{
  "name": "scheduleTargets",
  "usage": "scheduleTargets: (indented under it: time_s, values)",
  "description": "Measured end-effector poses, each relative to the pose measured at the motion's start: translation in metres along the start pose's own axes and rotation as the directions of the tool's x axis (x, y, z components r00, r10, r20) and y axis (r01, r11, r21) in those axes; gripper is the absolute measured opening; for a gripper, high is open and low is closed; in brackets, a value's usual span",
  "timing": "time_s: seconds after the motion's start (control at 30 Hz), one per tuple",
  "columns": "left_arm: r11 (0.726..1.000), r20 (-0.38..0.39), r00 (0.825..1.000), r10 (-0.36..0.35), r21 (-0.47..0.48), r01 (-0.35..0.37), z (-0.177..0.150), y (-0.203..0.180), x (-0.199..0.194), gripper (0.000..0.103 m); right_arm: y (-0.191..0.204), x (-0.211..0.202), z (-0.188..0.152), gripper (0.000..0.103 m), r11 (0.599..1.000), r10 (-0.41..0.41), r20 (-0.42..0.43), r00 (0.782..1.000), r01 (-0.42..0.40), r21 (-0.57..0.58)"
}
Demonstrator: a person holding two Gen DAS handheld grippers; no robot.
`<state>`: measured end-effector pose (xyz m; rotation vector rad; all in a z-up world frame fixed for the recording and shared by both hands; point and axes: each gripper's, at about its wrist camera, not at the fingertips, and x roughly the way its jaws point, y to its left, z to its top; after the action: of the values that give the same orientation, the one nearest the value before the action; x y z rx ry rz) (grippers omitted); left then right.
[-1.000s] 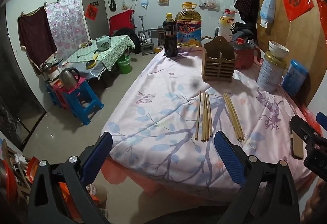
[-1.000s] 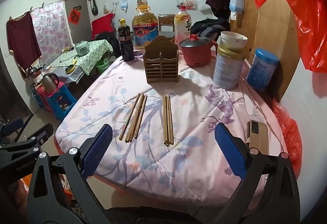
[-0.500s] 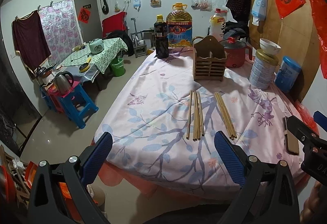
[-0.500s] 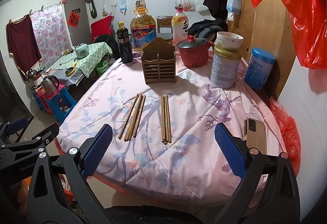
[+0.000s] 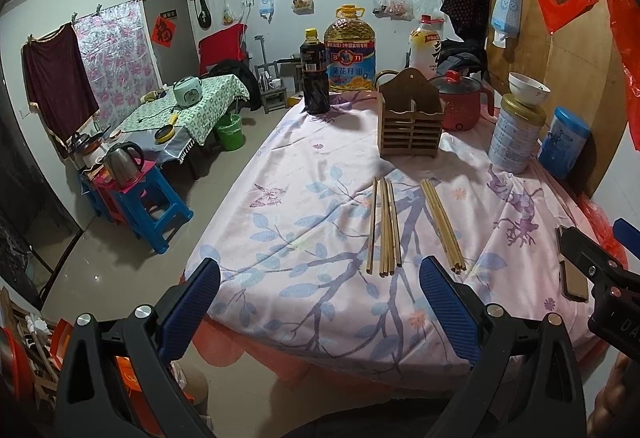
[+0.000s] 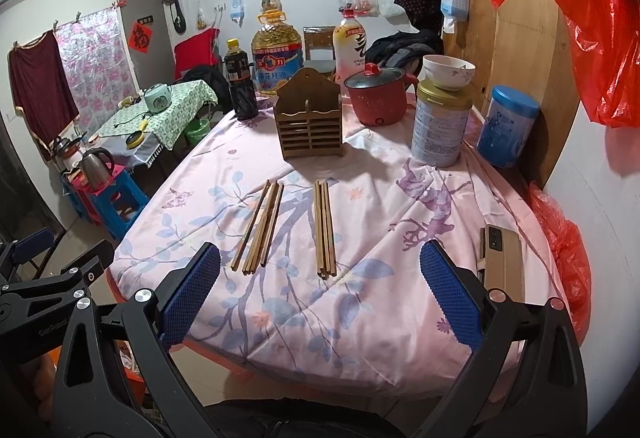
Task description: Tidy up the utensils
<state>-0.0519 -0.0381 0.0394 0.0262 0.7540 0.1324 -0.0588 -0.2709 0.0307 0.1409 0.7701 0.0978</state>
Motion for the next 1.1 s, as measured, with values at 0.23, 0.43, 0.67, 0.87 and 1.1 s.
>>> scheduleTargets:
  time_s: [0.23,0.43,0.67,0.87,1.1]
  values:
    - [1.000,0.000,1.000,0.003,0.003,-0.003,0.0003,-0.0009,-0.0005,0.097,0.0016,0.0012,0.0001,0.097,1.000,-0.001,-0.001,1.000,0.001,-0.001]
    - [1.000,-0.001,1.000,0.003,0.004,-0.003,0.0014,0.0009,0.0024,0.097,0.0025,0.0014,-0.0006,0.097,1.000,-0.001,0.000,1.000,0.001,-0.004]
    - [1.000,-0.008,1.000,0.006,0.012,-0.005,0.0013,0.0006,0.0044,0.097,0.0035,0.0020,-0.0013,0.097,1.000,-0.001,-0.002,1.000,0.001,-0.003]
    - [1.000,-0.007,1.000,0.006,0.009,-0.006,0.0027,-0.0017,0.0039,0.097,0.0033,0.0023,-0.0008,0.097,1.000,-0.001,-0.003,1.000,0.001,-0.002]
    - [1.000,-0.006,1.000,0.006,0.011,-0.006,0.0030,-0.0017,0.0046,0.097,0.0027,0.0020,-0.0003,0.097,1.000,-0.001,-0.003,1.000,0.001,-0.001]
